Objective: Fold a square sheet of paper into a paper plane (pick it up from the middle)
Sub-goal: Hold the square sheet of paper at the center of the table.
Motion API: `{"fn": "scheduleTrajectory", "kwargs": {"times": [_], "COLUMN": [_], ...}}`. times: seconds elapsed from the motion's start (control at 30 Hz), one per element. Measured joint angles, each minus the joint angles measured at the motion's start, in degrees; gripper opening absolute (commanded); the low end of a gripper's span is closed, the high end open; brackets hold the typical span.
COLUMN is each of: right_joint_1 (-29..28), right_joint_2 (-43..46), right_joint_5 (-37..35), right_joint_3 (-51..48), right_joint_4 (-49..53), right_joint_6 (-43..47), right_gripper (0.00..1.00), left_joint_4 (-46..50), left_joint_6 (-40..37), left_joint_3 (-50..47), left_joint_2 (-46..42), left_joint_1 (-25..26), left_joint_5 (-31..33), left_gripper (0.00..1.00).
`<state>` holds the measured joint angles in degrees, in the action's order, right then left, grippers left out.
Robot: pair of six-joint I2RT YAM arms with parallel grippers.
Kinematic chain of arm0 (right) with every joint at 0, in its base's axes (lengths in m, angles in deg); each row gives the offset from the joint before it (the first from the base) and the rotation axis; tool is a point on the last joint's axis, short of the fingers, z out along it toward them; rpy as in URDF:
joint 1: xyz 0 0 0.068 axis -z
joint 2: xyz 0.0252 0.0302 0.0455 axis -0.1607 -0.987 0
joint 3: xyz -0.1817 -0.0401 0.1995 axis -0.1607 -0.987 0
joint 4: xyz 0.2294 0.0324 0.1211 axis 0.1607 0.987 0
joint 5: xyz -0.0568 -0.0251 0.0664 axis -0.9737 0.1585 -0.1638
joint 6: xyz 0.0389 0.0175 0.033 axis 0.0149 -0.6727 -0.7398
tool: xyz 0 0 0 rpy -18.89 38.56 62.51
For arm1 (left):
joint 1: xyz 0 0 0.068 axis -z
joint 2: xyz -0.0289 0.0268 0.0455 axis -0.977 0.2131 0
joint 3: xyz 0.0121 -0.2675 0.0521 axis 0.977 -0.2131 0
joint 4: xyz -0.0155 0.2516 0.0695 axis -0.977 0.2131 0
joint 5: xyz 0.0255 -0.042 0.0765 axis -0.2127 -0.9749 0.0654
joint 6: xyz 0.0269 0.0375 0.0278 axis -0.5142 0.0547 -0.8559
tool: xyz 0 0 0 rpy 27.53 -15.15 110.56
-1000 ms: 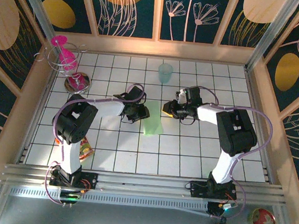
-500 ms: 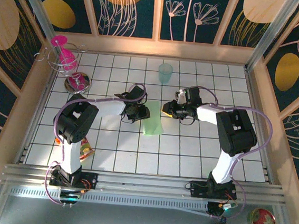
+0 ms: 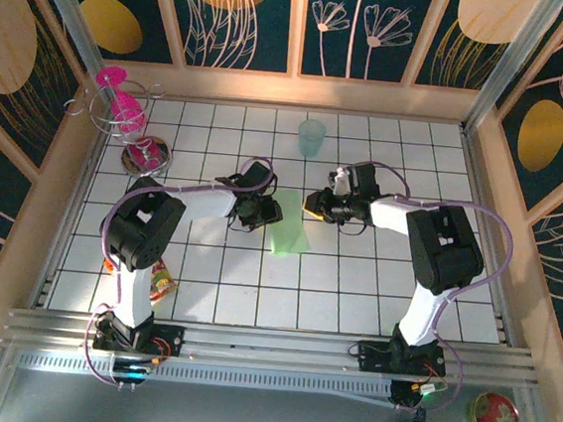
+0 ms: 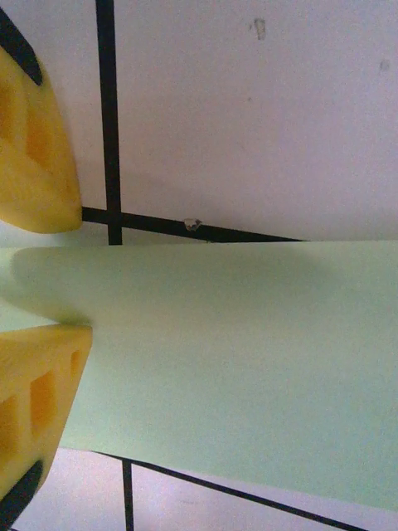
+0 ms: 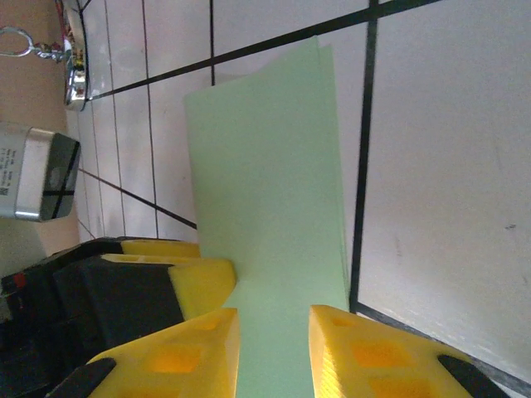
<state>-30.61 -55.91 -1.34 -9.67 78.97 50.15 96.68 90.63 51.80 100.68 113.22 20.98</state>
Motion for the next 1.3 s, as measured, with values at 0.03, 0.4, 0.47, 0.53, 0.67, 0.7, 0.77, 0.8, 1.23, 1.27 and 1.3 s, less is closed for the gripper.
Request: {"fn": "scheduleTrajectory", "kwargs": {"times": [0.03,0.4,0.47,0.53,0.67,0.7,0.77,0.8,1.23,1.27,1.3], "right_joint_1": [-0.1,-0.7,-0.9,-1.1,-1.7,-1.9,-2.3,-2.4,-3.4,-3.5,-3.5], "right_joint_2": [0.0,0.0,0.0,0.0,-0.5,-0.9,-1.6,-1.9,-4.4,-4.6,-4.9], "right_joint_5": [0.3,1.6,1.8,2.1,3.0,3.2,3.5,3.6,3.7,3.7,3.7], "right_joint_3": [0.0,0.0,0.0,0.0,0.0,0.1,0.5,0.7,2.8,3.0,3.1], "right_joint_4": [-0.2,-1.4,-1.6,-1.6,-1.7,-1.7,-1.7,-1.7,-1.4,-1.3,-1.0], "right_joint_6": [0.0,0.0,0.0,0.0,0.1,0.1,0.2,0.3,1.5,1.6,1.6], "right_gripper": [0.28,0.28,0.28,0.28,0.28,0.28,0.28,0.28,0.26,0.26,0.25], "left_joint_4": [0.0,0.1,0.2,0.3,0.5,0.5,0.5,0.5,0.6,0.6,0.6], "left_joint_6": [0.0,-0.2,-0.3,-0.5,-1.0,-1.1,-1.1,-1.2,-1.3,-1.3,-1.3], "left_joint_3": [-0.1,-0.1,0.0,0.1,0.2,0.2,0.2,0.2,0.4,0.4,0.4], "left_joint_2": [0.0,0.0,0.0,0.0,0.0,0.0,0.0,0.0,0.1,0.1,0.1], "left_joint_1": [0.0,0.0,0.0,0.0,0.0,0.0,0.0,0.0,0.0,0.0,0.0], "left_joint_5": [0.0,0.4,0.3,0.3,0.2,0.2,0.2,0.2,0.2,0.2,0.2], "left_gripper": [0.35,0.34,0.35,0.36,0.36,0.37,0.37,0.37,0.38,0.38,0.38]}}
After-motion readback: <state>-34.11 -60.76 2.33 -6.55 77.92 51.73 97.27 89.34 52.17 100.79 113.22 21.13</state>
